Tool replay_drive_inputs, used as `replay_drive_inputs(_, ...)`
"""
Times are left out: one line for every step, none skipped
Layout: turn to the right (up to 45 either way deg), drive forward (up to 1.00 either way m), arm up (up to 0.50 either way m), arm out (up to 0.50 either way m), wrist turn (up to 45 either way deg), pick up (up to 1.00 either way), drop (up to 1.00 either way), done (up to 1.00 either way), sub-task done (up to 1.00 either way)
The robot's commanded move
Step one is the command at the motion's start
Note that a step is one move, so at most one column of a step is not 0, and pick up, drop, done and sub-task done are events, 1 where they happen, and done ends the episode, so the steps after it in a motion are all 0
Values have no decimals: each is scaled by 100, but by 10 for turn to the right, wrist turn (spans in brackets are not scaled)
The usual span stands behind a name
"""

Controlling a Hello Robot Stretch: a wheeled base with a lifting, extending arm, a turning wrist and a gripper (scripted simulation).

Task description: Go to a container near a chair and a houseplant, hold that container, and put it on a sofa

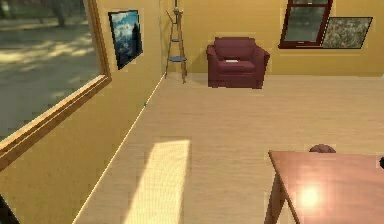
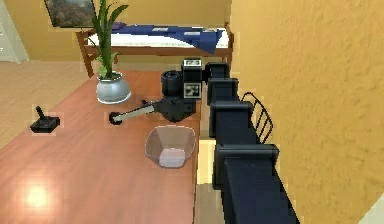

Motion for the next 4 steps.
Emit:
replay_drive_inputs(0, 0, 0, 0, 450, 0, 0, 0, 0)
replay_drive_inputs(0, 0, 0, 0, 30, 0, 0, 0, 0)
replay_drive_inputs(0, 0, -24, 0, 0, 0, 0, 0, 0)
replay_drive_inputs(0, 0, 0, 0, 0, 100, 0, 0, 0)
